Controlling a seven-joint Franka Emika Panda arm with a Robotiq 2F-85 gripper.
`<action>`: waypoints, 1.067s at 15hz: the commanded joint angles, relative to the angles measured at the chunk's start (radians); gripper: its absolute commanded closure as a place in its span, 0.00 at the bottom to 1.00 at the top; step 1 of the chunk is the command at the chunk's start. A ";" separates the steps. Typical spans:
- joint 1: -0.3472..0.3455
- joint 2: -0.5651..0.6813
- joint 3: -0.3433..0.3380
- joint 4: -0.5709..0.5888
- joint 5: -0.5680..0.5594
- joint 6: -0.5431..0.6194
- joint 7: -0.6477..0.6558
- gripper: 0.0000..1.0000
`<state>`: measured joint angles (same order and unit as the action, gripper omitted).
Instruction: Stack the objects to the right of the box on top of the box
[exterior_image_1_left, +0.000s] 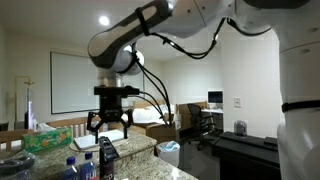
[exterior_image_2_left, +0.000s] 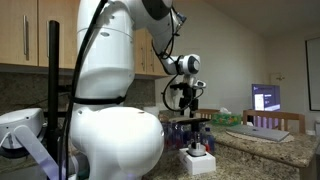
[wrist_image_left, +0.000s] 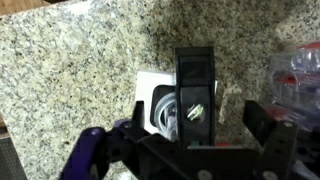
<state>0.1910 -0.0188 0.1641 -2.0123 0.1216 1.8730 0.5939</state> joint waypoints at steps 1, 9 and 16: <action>-0.049 -0.185 -0.033 -0.038 -0.011 0.004 -0.010 0.00; -0.206 -0.275 -0.143 0.091 -0.083 -0.299 -0.151 0.00; -0.228 -0.275 -0.149 0.082 -0.089 -0.270 -0.158 0.00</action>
<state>-0.0234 -0.2951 0.0040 -1.9329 0.0298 1.6047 0.4391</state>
